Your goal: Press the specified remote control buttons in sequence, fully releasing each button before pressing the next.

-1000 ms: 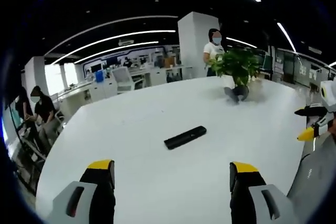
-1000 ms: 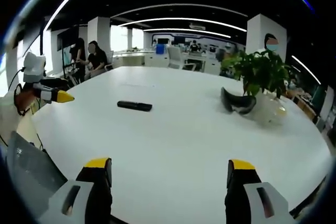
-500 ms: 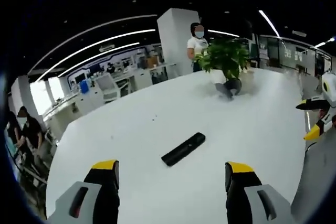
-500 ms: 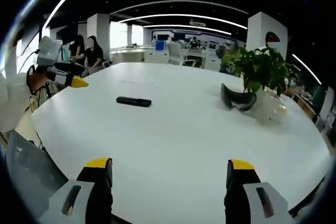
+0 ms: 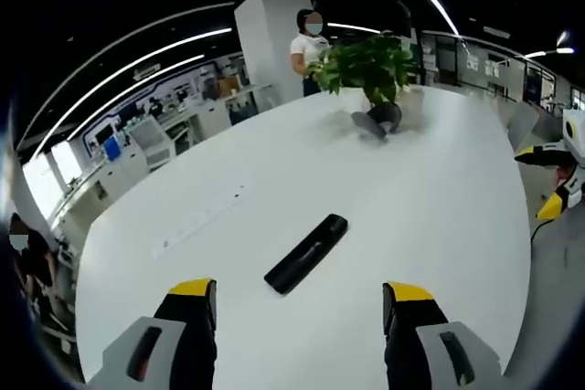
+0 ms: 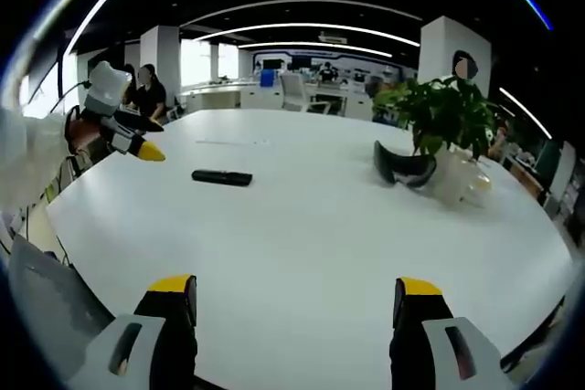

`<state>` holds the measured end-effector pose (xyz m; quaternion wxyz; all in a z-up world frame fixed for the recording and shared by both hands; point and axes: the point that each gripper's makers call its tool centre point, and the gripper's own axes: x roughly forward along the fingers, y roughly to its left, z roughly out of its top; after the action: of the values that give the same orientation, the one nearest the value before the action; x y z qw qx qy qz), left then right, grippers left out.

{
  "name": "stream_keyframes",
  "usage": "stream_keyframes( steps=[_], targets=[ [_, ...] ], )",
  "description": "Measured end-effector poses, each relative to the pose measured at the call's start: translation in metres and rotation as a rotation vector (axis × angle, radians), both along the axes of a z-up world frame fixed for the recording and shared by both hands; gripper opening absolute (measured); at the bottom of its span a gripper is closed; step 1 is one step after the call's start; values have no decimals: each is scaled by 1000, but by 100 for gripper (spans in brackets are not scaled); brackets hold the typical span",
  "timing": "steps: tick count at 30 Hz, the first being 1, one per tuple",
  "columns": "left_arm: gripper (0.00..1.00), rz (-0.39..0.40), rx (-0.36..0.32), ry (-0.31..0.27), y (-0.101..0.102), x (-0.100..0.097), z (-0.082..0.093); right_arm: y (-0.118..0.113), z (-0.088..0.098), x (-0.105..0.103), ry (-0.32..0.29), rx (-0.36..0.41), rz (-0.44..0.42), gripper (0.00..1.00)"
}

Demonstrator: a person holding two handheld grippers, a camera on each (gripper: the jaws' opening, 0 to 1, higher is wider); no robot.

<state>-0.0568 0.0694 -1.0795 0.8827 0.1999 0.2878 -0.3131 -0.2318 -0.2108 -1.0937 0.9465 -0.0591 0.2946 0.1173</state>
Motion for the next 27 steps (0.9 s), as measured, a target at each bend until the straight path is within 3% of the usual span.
stream_keyframes(
  steps=[15, 27],
  targets=[
    [65, -84, 101, 98, -10, 37, -38, -13, -4, 1, 21, 0, -62, 87],
    [63, -179, 207, 159, -22, 55, -68, -16, -8, 0, 44, 3, -78, 86]
  ],
)
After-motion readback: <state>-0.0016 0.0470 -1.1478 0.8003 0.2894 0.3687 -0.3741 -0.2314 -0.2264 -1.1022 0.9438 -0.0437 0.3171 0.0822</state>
